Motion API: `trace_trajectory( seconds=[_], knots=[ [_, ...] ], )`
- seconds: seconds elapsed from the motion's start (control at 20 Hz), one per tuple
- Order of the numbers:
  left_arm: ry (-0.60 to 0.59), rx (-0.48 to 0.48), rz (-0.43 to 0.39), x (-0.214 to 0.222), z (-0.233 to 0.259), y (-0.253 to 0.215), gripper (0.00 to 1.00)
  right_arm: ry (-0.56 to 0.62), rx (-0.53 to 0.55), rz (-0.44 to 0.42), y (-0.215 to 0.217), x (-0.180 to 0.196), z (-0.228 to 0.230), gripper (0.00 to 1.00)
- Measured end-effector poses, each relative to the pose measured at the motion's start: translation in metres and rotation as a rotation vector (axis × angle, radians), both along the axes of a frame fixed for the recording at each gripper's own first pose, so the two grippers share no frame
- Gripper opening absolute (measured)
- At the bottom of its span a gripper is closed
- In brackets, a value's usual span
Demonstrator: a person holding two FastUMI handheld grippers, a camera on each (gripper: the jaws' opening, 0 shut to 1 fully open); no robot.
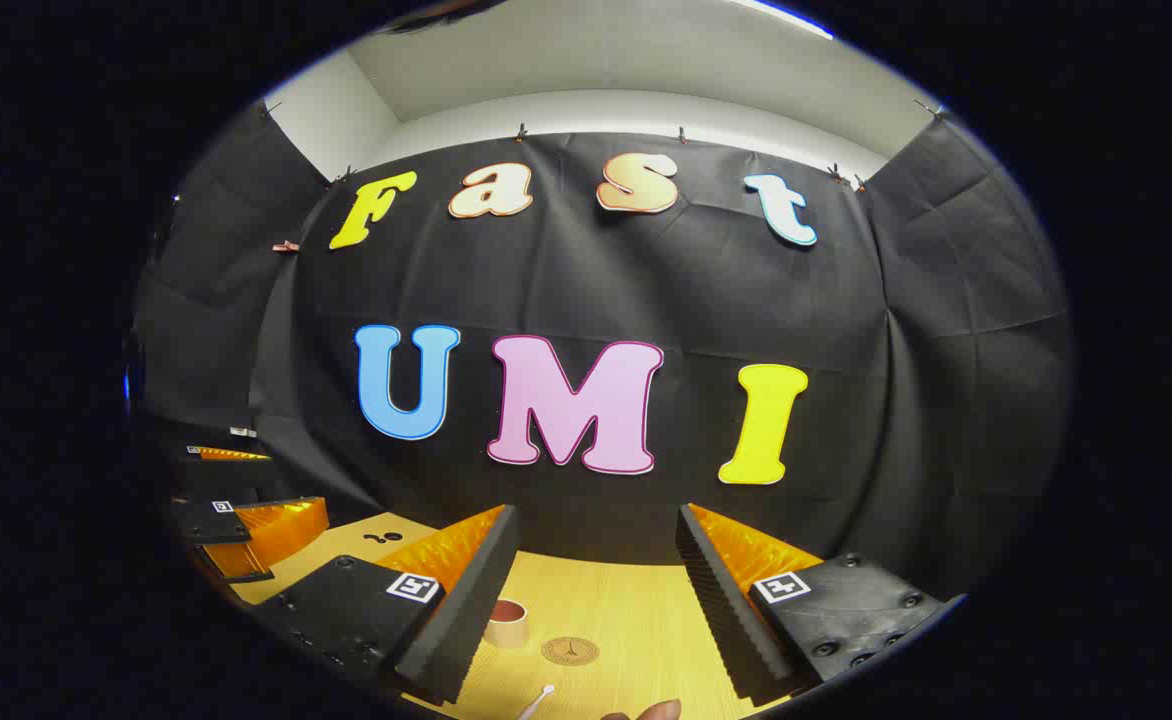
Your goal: Put the toothbrush and toothpaste on the desktop into the cup, then pick up the cup and place it on the coaster on the desktop.
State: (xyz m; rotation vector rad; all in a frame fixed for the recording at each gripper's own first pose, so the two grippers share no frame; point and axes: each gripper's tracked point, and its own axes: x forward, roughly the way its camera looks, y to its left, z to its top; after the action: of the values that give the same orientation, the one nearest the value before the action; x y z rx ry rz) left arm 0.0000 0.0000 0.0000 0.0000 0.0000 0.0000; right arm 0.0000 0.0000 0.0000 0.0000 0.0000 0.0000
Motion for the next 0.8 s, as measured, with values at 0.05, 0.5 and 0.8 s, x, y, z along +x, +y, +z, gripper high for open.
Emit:
trace_trajectory(
  seconds=[0.05, 0.5, 0.8],
  knots=[
    [0.004, -0.001, 0.0, 0.001, -0.002, -0.001, 0.99, 0.001, 0.003, -0.001, 0.0, 0.001, -0.001, 0.97],
    [0.065, -0.001, -0.015, 0.014, -0.027, -0.005, 0.99, 0.028, -0.002, -0.002, -0.002, 0.009, -0.016, 0.96],
    [0.164, 0.015, -0.043, 0.026, -0.076, -0.013, 0.99, 0.067, -0.004, -0.006, -0.008, 0.014, -0.037, 0.97]
  ],
)
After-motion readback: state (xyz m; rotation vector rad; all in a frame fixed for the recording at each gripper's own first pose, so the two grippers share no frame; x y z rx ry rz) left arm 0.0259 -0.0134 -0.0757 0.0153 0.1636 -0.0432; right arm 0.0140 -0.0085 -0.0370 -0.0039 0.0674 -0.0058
